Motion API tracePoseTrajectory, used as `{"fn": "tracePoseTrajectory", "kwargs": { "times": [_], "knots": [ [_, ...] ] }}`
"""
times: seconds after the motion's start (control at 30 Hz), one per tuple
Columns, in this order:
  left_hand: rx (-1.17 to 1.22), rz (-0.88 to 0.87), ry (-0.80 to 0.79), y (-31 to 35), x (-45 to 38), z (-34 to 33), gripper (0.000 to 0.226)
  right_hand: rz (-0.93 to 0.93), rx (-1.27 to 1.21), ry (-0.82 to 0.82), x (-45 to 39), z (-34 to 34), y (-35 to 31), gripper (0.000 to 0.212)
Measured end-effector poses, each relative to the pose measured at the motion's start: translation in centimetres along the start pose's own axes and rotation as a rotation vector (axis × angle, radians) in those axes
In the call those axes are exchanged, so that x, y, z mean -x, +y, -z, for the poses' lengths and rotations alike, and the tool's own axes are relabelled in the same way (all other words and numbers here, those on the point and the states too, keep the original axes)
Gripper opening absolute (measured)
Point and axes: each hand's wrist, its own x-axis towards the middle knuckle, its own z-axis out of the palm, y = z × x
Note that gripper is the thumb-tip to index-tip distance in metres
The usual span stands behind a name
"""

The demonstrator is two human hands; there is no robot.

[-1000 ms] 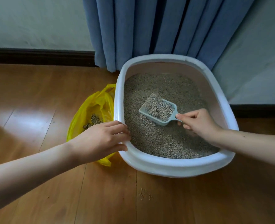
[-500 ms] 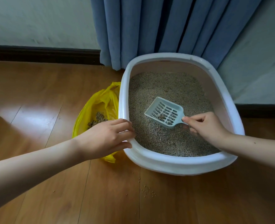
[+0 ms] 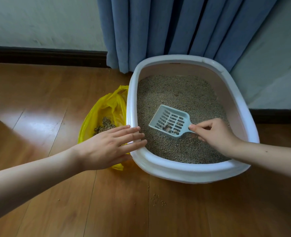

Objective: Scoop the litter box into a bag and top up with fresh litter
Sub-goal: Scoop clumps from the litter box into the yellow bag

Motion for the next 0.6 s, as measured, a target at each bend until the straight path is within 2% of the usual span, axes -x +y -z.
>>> {"fn": "tracePoseTrajectory", "kwargs": {
  "times": [0.13,0.27,0.33,0.4,0.47,0.53,0.6],
  "knots": [
    [0.006,-0.007,-0.015,-0.4,0.2,0.5,0.049,0.005,0.008,-0.001,-0.5,-0.2,-0.6,0.03],
    [0.084,0.184,0.168,-2.3,0.4,2.7,0.042,0.109,0.12,0.009,-1.3,-0.8,-2.5,0.043],
    [0.074,0.369,0.269,-4.0,1.0,3.2,0.039,0.178,0.168,0.0,-1.7,-1.5,-4.5,0.039],
    [0.074,0.601,0.273,-5.5,1.7,2.8,0.042,0.228,0.185,-0.038,-2.2,-2.6,-7.0,0.033],
    [0.189,0.889,0.163,-6.4,2.5,1.9,0.054,0.264,0.217,-0.091,-2.7,-4.0,-9.3,0.029],
    [0.409,1.194,-0.021,-6.8,3.0,1.1,0.07,0.305,0.293,-0.114,-3.3,-5.7,-10.9,0.029],
    [0.569,1.333,-0.11,-7.2,3.5,0.3,0.074,0.375,0.398,-0.097,-4.1,-7.5,-11.8,0.029]
  ]
}}
